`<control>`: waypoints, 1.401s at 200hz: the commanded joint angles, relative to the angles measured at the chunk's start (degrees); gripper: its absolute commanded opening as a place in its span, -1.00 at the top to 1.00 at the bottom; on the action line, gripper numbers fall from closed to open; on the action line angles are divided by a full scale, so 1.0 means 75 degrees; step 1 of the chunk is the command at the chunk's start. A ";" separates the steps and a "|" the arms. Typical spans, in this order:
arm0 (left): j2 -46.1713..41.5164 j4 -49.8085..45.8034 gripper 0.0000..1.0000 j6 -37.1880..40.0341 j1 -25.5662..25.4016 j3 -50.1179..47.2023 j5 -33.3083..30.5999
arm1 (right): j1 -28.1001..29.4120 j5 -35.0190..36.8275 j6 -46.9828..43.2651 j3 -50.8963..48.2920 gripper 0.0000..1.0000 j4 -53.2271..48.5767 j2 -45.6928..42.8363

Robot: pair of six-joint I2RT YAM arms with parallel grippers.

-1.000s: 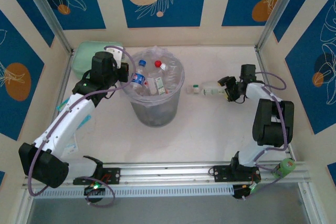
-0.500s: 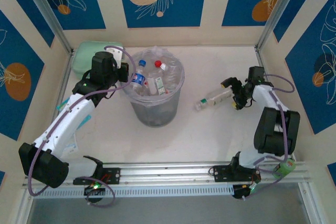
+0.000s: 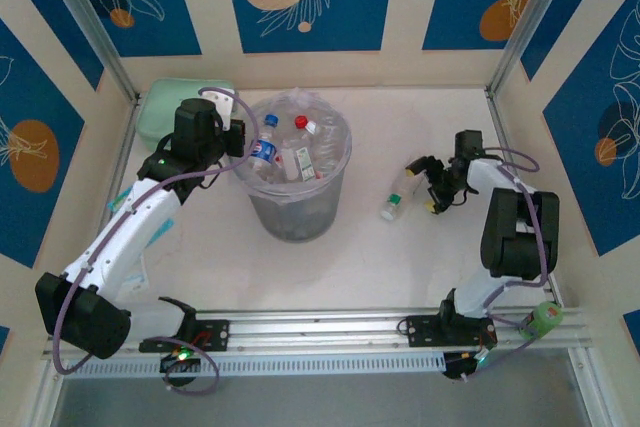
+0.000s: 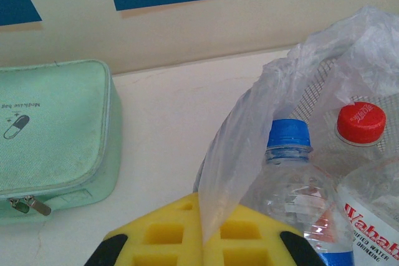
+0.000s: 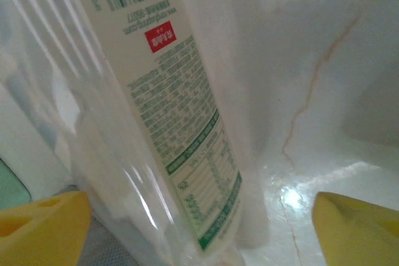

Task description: Put the plastic bottles in the bin

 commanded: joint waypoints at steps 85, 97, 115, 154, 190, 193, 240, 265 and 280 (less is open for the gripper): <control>0.0086 -0.0739 1.00 0.0064 -0.0089 -0.0217 0.0062 | 0.0220 0.0140 -0.0631 0.0598 -0.58 0.0118 0.0356; 0.0091 -0.0733 1.00 0.0073 -0.0088 -0.0219 0.0046 | 0.0382 0.0341 -0.0918 0.0778 -0.72 -0.0211 0.0293; 0.0091 -0.0742 1.00 0.0077 -0.0085 -0.0217 0.0046 | 0.0682 0.1032 -0.1559 0.1189 -0.88 -0.0874 0.0237; 0.0087 -0.0736 1.00 0.0083 -0.0085 -0.0216 0.0061 | 0.1006 0.2014 -0.2866 0.2752 -1.00 -0.2841 0.0977; 0.0100 -0.0741 1.00 0.0097 -0.0088 -0.0217 0.0034 | 0.1253 0.2548 -0.3283 0.3821 -1.00 -0.3596 0.1721; 0.0104 -0.0742 1.00 0.0099 -0.0085 -0.0216 0.0034 | 0.1256 0.2545 -0.3283 0.3912 -0.99 -0.3631 0.1788; 0.0080 -0.0749 1.00 0.0134 -0.0085 -0.0217 -0.0047 | 0.1679 0.2642 -0.3251 0.5260 -0.95 -0.4067 0.3071; 0.0052 -0.0756 1.00 0.0158 -0.0089 -0.0219 -0.0064 | 0.1839 0.2984 -0.3084 0.5710 -0.84 -0.4275 0.3558; 0.0023 -0.0754 1.00 0.0168 -0.0085 -0.0216 -0.0071 | 0.1888 0.3106 -0.2974 0.5656 -0.60 -0.4141 0.3463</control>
